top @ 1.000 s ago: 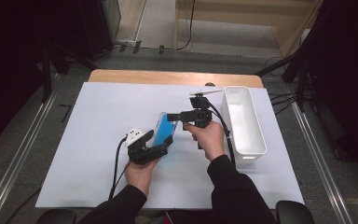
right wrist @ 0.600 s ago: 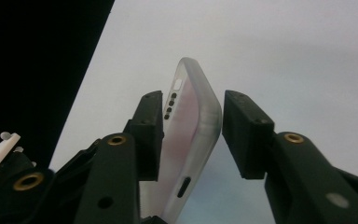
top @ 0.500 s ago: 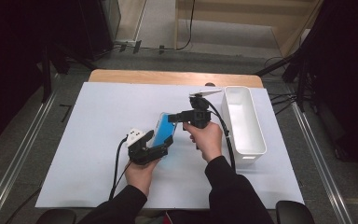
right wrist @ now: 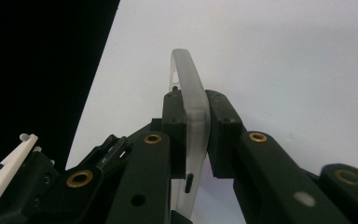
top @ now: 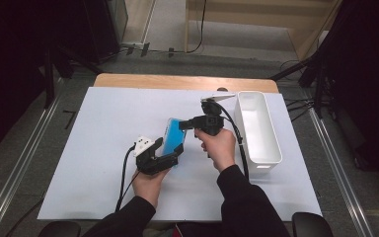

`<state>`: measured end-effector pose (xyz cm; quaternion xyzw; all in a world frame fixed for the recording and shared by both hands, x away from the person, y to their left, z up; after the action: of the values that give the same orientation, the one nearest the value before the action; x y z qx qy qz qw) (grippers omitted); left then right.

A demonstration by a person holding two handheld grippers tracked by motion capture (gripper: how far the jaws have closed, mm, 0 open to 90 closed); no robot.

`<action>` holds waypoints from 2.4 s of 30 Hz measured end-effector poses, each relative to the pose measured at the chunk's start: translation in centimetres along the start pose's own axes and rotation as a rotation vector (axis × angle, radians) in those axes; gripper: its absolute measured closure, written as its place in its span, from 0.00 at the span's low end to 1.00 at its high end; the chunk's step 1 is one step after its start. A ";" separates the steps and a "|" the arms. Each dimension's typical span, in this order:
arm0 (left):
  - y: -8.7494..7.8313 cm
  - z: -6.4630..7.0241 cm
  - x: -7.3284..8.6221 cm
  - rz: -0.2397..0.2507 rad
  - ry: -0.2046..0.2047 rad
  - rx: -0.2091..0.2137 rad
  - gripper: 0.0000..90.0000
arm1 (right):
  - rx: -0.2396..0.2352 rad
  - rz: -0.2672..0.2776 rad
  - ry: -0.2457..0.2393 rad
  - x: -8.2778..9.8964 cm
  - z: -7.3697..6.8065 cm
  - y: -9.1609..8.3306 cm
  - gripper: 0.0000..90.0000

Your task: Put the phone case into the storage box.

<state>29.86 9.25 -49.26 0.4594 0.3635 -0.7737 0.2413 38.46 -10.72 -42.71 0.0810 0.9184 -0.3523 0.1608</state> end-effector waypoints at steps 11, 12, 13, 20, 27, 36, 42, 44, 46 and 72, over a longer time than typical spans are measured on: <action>0.5 -0.2 -0.2 -0.090 -0.042 0.037 0.03 | 0.032 0.005 -0.034 -0.2 -0.6 -0.4 0.87; 0.5 -0.2 -0.3 -0.099 -0.048 0.050 0.03 | 0.039 0.004 -0.040 -0.2 -0.6 -0.5 0.87; 0.4 -0.1 -0.3 -0.105 -0.049 0.051 0.03 | 0.049 0.001 -0.042 -0.2 -0.6 -0.6 0.87; 0.3 0.0 -0.9 -0.154 -0.072 0.096 0.03 | 0.086 0.006 -0.060 -0.3 -0.1 -1.2 0.87; 0.1 0.1 -1.8 -0.208 -0.074 0.138 0.04 | 0.108 0.017 -0.106 -0.3 0.4 -2.1 0.86; 0.0 -0.5 -2.8 -0.274 -0.099 0.175 0.04 | 0.128 0.013 -0.162 -0.2 0.7 -3.2 0.86; 0.1 -0.9 -3.3 -0.327 -0.109 0.177 0.05 | 0.124 0.011 -0.207 0.0 0.9 -3.8 0.86; 0.2 -1.0 -3.4 -0.363 -0.129 0.175 0.05 | 0.125 0.005 -0.224 0.1 0.8 -3.9 0.86; 0.2 -1.2 -3.5 -0.383 -0.141 0.186 0.05 | 0.123 0.002 -0.242 0.2 0.7 -4.0 0.86; -0.7 -2.0 -6.2 -0.504 -0.074 0.294 0.17 | 0.092 0.000 -0.478 1.9 1.1 -5.3 0.86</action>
<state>33.28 11.46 -44.19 0.3563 0.3411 -0.8698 -0.0143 35.52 -15.31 -40.80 0.0025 0.8374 -0.4028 0.3696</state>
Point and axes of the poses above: each handheld gripper's, and its own axes: y roughly forward along the jaws, x roughly out of its underside, z roughly to its right, the point moved 1 cm from there along y, roughly forward along the jaws, and after that the axes turned 2 degrees about y, right-handed, at the moved point
